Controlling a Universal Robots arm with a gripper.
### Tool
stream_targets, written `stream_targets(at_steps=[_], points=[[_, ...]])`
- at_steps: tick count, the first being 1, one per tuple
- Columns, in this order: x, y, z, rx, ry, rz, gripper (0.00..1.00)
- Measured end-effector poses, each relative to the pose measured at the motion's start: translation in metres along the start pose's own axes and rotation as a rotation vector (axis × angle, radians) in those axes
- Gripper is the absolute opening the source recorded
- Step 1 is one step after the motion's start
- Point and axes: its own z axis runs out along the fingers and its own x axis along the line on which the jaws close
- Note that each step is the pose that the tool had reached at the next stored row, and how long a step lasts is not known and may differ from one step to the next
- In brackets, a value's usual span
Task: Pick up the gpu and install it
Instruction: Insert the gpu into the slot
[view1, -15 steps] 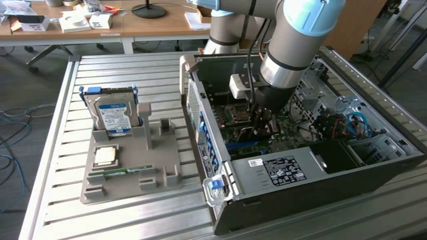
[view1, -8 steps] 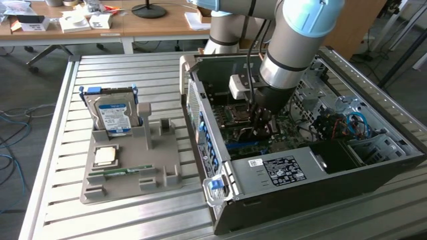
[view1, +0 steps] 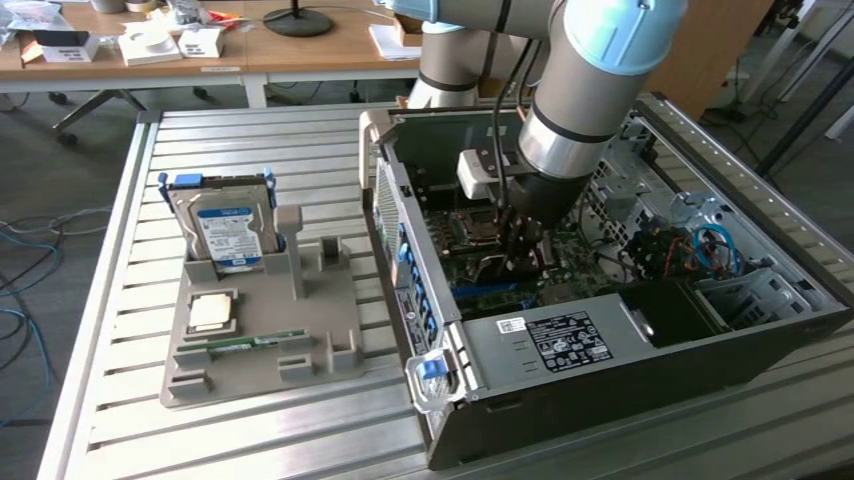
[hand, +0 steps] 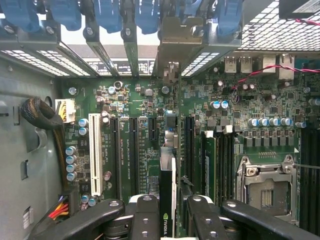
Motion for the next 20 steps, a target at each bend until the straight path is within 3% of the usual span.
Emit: stream_targets(at_steps=[8, 20], points=[[0.0000, 0.0002, 0.0000, 0.0077, -0.0003, -0.001, 0.26], [-0.0005, 0.0002, -0.0001, 0.0092, -0.0001, -0.001, 0.26]])
